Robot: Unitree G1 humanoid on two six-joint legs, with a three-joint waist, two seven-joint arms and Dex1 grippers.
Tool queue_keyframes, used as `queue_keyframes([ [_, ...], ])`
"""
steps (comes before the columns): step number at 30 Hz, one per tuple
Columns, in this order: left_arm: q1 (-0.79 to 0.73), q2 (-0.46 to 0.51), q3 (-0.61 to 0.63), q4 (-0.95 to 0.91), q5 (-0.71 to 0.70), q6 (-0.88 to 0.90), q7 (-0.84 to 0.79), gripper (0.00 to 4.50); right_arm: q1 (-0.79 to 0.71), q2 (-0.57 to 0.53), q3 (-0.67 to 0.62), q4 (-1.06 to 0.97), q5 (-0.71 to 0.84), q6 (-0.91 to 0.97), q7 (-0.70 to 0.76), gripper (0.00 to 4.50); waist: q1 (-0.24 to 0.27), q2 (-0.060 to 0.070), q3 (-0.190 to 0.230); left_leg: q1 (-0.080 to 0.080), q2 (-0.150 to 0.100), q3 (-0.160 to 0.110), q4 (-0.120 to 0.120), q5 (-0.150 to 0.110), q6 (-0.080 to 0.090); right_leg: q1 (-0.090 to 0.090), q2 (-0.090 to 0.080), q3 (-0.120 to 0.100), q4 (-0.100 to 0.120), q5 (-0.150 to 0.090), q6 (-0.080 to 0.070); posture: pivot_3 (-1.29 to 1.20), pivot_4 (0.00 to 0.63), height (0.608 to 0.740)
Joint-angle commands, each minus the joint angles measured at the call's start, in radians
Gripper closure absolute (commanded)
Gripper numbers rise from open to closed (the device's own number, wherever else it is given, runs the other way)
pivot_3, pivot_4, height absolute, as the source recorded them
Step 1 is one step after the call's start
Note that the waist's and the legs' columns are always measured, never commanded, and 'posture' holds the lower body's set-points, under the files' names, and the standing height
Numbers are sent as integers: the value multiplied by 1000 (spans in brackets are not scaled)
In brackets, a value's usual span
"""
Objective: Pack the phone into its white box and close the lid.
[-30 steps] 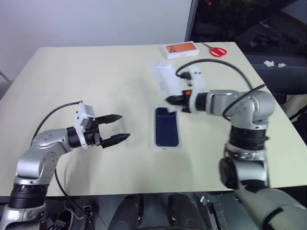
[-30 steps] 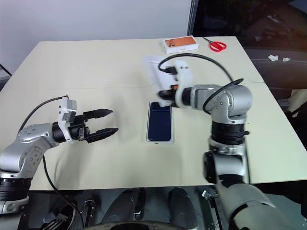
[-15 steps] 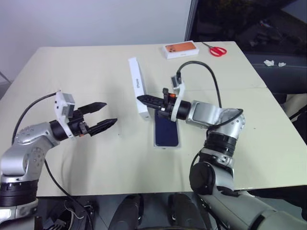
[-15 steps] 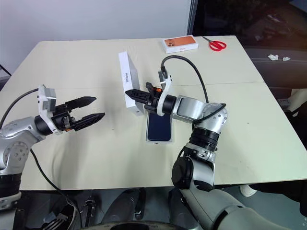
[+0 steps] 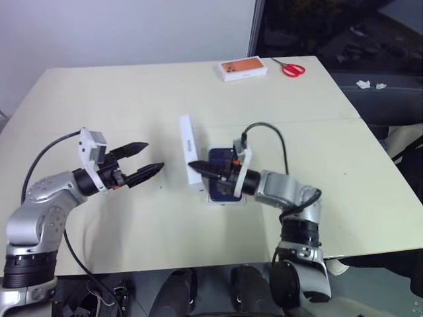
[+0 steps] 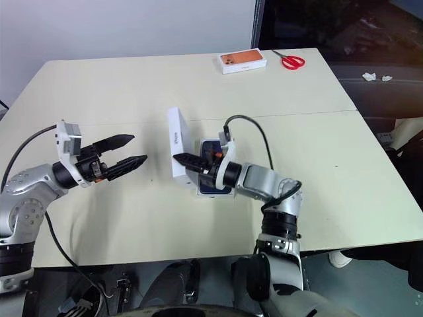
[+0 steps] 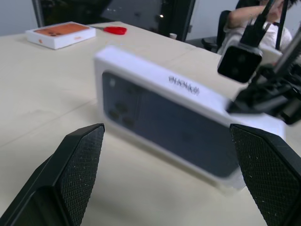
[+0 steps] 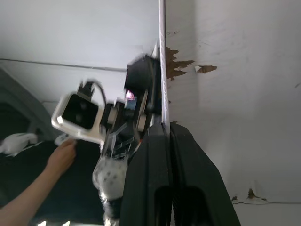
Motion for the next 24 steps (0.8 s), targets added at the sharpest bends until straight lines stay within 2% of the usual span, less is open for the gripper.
queue_keyframes([
  [1, -11, 1, 2, -26, 0, -12, 4, 0, 8, -43, 82, -50, 122, -95, -28, 4478, 1, 0, 0, -1, 0, 0, 1, 0, 0, 0, 0, 0, 0, 0, 0, 0, 150, 740],
  [8, -8, -10, -23, -17, 8, -8, 6, 0, 33, -102, 156, -68, 134, -199, -5, 4478, 2, 0, 0, -1, 0, 0, 1, 0, 0, 0, 0, 0, 0, 0, 0, 0, 150, 740],
  [10, 6, -13, -45, -17, 13, 2, 1, 541, 41, -120, 167, -75, 134, -214, 9, 4500, 2, 0, 0, -1, 0, 0, 1, 0, 0, 0, 0, 0, 0, 0, 0, 0, 150, 740],
  [11, 14, -23, -61, -14, 20, -1, 2, 850, 43, -123, 168, -78, 134, -221, 16, 4214, 3, 0, 0, -1, 0, 0, 1, 0, 0, 0, 0, 0, 0, 0, 0, 0, 150, 740],
  [13, 22, -38, -80, -10, 26, -5, 4, 1824, 46, -129, 172, -82, 134, -230, 27, 3566, 3, 0, 0, -1, 0, 0, 1, 0, 0, 0, 0, 0, 0, 0, 0, 0, 150, 740],
  [14, 21, -53, -94, -2, 41, -18, 11, 2350, 47, -134, 174, -84, 134, -237, 27, 3008, 4, 0, 0, -1, 0, 0, 2, 0, 0, 1, 0, 0, 0, 0, 0, 0, 150, 740],
  [15, 19, -63, -103, 4, 53, -27, 16, 2803, 47, -139, 178, -86, 134, -242, 28, 2630, 4, 0, 0, -1, 0, 0, 2, 0, 0, 1, 0, 0, 0, 0, 0, 0, 150, 740],
  [16, 17, -74, -110, 10, 57, -30, 18, 3413, 47, -143, 180, -86, 134, -244, 31, 1981, 4, 0, 0, -1, 0, 0, 2, 0, 0, 1, 0, 0, 0, 0, 0, 0, 150, 740],
  [18, 17, -98, -133, 22, 74, -44, 21, 4418, 43, -161, 180, -94, 134, -244, 42, 968, 4, 0, 0, -1, 0, 0, 2, 0, 0, 1, 0, 0, 0, 0, 0, 0, 150, 740],
  [20, 7, -135, -167, 42, 105, -67, 34, 4500, -12, -270, 178, -121, 89, -199, 126, 10, 5, 0, 0, -1, 0, 0, 2, 0, 0, 1, 0, 0, 0, 0, 0, 0, 150, 740],
  [24, -32, -193, -196, 76, 132, -93, 55, 4500, -121, -530, 182, -144, -119, -103, 417, 10, 19, 1, 2, -1, -1, 1, 4, -1, 2, 2, -1, -1, -1, 0, 0, 0, 150, 740],
])
